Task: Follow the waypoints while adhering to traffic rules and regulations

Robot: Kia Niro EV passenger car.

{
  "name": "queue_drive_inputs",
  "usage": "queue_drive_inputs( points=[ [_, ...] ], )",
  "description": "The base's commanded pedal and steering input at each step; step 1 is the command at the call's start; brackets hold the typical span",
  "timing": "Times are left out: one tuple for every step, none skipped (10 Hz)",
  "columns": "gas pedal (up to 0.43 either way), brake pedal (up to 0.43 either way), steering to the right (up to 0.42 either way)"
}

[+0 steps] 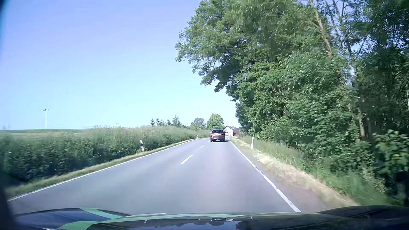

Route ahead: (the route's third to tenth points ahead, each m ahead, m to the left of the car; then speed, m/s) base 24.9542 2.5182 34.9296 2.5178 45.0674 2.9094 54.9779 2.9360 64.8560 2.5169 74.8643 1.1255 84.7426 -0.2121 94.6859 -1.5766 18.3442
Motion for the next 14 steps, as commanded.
queue_drive_inputs(
  points=[
    [0.15, 0.0, -0.005],
    [0.11, 0.0, -0.005],
    [0.098, 0.0, -0.005],
    [0.098, 0.0, -0.005],
    [0.11, 0.0, -0.005],
    [0.11, 0.0, -0.007],
    [0.13, 0.0, -0.009],
    [0.138, 0.0, -0.009],
    [0.169, 0.0, -0.009],
    [0.197, 0.0, -0.008],
    [0.22, 0.0, -0.005],
    [0.228, 0.0, -0.004],
    [0.228, 0.0, -0.003],
    [0.228, 0.0, -0.002]
  ],
)
